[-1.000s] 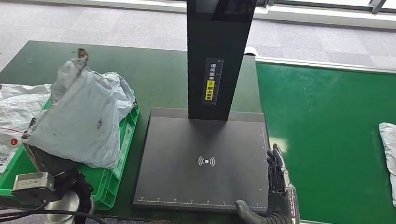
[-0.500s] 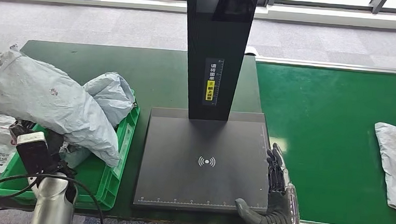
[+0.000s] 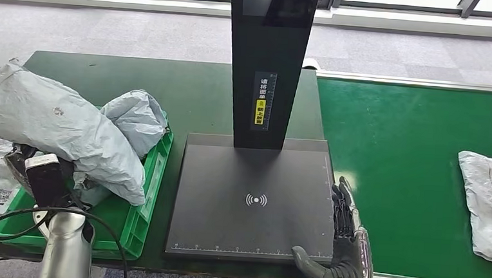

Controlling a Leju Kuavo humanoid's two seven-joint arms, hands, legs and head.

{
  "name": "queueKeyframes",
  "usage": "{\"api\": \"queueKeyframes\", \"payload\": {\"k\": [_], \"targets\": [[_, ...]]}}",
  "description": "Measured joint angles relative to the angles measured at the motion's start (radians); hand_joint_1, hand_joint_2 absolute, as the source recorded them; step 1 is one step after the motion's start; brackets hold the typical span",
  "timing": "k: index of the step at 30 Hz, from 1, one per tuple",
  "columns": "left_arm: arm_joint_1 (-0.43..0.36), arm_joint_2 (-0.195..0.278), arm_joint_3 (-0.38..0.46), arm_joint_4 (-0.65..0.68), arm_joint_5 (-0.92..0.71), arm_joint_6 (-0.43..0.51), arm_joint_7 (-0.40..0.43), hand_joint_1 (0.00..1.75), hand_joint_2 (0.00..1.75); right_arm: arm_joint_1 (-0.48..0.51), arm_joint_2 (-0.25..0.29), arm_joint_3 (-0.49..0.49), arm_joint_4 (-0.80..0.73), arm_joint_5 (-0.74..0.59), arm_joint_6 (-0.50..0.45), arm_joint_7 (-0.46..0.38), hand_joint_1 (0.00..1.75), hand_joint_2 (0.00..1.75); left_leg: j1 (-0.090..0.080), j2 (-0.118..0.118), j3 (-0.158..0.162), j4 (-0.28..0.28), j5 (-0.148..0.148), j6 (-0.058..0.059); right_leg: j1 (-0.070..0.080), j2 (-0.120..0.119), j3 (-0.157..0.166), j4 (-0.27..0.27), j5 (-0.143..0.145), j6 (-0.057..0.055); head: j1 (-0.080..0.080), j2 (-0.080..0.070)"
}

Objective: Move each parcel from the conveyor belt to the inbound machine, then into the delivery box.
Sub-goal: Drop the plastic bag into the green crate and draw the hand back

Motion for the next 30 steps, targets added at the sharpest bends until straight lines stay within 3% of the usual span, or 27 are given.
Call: {"api": "queueKeyframes", "payload": {"k": [8, 17, 22, 30], "targets": [[0.011, 0.001, 0.001, -0.163, -0.165, 0.041, 0.035, 1.75, 1.75, 0.015, 0.008, 0.0, -0.007, 0.008, 0.004, -0.014, 0.0, 1.75, 0.0, 0.0, -0.001, 0.0, -0.001, -0.001, 0.0, 0.0, -0.001, 0.0, 0.0, 0.0, 0.0, 0.0], [0.01, 0.005, -0.009, -0.242, -0.265, 0.043, 0.071, 1.75, 1.75, 0.015, 0.009, 0.0, -0.007, 0.006, 0.0, -0.021, 0.0, 1.75, 0.0, 0.0, -0.001, 0.0, -0.001, -0.001, 0.0, 0.0, -0.001, 0.0, 0.0, 0.0, 0.0, 0.0], [0.01, 0.01, -0.05, -0.216, -0.301, 0.03, 0.135, 1.75, 1.75, 0.012, 0.012, 0.0, -0.007, 0.005, 0.004, -0.026, 0.0, 1.75, 0.0, 0.0, -0.001, 0.0, -0.001, -0.001, 0.0, 0.0, -0.001, 0.0, 0.0, 0.0, 0.0, 0.0], [-0.009, 0.018, -0.089, -0.04, -0.298, -0.004, 0.178, 1.75, 1.75, 0.001, 0.012, 0.0, -0.004, -0.002, 0.008, -0.026, 0.0, 1.75, 0.0, 0.001, -0.001, 0.0, -0.001, -0.001, 0.0, 0.001, -0.002, 0.0, 0.0, 0.0, 0.0, 0.0]]}}
